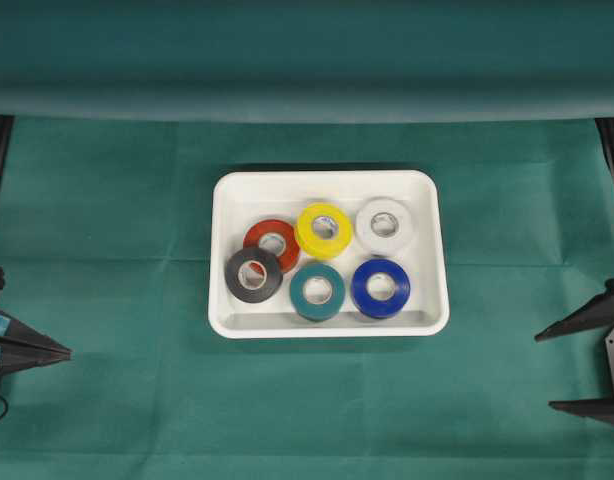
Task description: Put the tape into the white case with the right arm.
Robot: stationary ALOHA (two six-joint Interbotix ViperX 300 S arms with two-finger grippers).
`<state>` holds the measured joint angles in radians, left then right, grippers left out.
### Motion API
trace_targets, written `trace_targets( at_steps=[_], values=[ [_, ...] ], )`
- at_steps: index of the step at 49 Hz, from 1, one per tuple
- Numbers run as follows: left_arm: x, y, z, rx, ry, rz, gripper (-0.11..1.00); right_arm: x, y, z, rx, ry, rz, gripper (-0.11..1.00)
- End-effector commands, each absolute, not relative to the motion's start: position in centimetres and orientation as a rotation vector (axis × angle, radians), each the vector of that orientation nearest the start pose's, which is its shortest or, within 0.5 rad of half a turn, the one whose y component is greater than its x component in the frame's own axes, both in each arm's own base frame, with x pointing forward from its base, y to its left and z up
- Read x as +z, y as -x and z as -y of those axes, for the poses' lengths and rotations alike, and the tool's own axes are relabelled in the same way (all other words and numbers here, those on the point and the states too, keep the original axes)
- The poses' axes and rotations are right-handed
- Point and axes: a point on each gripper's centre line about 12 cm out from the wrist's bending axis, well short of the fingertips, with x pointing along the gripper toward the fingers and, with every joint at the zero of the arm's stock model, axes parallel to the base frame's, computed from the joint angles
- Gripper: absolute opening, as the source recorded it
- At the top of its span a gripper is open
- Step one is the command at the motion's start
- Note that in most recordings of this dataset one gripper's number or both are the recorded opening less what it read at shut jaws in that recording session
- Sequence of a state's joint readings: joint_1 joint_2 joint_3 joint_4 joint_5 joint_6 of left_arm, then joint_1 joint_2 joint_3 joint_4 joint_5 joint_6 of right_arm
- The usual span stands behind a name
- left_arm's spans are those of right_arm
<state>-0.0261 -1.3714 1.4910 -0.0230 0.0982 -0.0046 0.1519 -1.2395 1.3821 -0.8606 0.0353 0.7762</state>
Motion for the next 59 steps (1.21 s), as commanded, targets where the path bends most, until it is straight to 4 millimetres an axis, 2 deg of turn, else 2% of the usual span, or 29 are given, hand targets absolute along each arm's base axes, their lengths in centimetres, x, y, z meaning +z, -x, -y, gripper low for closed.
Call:
trace_targets(
  at_steps=[1,18,30,59],
  values=[
    [18.8,-13.2,0.3,-0.022,0.027,-0.204,0.0,22.5,-14.7,-1.9,0.124,0.101,-0.143,0.67],
    [18.8,-13.2,0.3,-0.022,0.027,-0.206,0.0,20.9,-14.1,-1.7,0.121,0.09,-0.156,0.67],
    [18.8,-13.2,0.3,-0.022,0.027,-0.204,0.0,18.9,-13.9,-1.7,0.125,0.087,-0.209,0.67],
    [19.2,-13.3,0.3,-0.022,0.027,-0.194,0.0,18.1,-14.2,-1.8,0.131,0.09,-0.265,0.67]
  ],
)
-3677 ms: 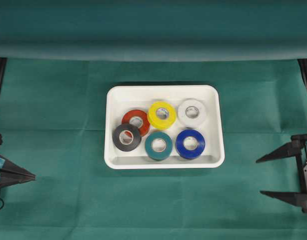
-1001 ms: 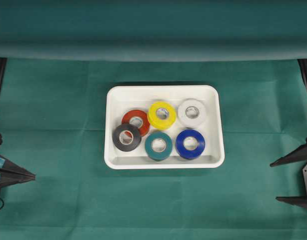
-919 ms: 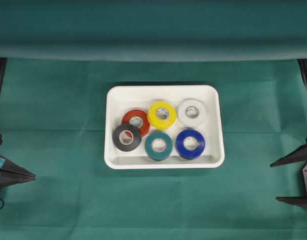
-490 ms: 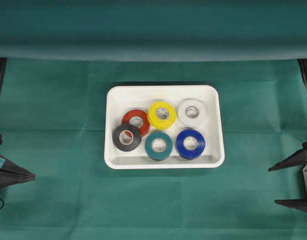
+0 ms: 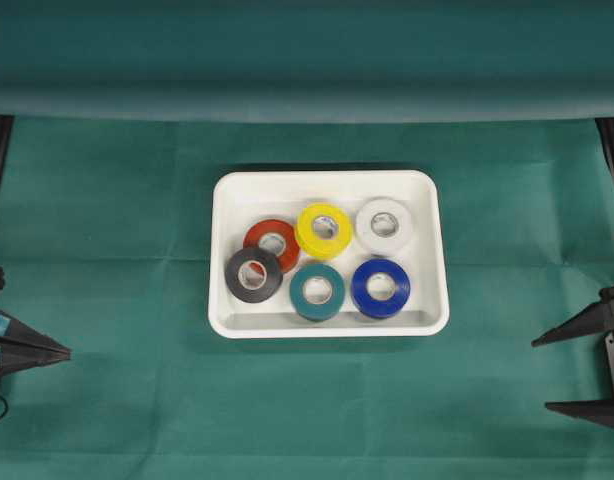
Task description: Put the tape into the white case with the right arm.
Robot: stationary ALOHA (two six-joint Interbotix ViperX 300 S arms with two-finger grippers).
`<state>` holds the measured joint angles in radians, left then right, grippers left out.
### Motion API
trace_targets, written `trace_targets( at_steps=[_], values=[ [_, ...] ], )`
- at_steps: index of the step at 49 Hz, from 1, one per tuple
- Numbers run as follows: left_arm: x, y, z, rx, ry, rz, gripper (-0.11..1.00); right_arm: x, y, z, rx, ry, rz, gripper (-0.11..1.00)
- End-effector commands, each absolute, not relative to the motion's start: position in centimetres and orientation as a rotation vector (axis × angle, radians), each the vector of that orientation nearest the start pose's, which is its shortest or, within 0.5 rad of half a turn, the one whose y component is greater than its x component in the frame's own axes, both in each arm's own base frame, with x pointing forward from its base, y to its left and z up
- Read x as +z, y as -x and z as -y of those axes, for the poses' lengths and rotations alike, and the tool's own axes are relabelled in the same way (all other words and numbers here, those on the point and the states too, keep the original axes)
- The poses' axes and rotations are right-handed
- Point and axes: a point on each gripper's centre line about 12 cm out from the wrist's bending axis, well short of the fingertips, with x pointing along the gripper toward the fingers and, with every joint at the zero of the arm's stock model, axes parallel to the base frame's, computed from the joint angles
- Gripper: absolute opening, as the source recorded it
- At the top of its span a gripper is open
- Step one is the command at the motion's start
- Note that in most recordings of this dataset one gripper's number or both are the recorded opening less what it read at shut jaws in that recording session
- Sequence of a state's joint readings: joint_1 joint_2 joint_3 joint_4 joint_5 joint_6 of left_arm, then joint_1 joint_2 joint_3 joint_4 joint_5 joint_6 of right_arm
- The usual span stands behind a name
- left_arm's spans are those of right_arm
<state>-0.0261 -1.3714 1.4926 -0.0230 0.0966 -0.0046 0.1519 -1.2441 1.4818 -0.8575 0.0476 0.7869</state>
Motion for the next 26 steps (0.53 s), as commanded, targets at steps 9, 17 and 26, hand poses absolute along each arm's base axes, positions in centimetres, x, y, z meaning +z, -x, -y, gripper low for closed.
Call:
trace_targets(
  at_steps=[9,17,26],
  values=[
    [18.96,-13.26,0.33,-0.022,0.025,-0.2,0.0,18.0,-14.2,-1.83,0.131,0.09,-0.27,0.67],
    [18.77,-13.23,0.33,-0.022,0.025,-0.204,0.0,18.12,-14.23,-1.84,0.131,0.09,-0.267,0.67],
    [18.64,-13.21,0.33,-0.022,0.025,-0.207,0.0,18.0,-14.2,-1.83,0.131,0.09,-0.27,0.67]
  ],
)
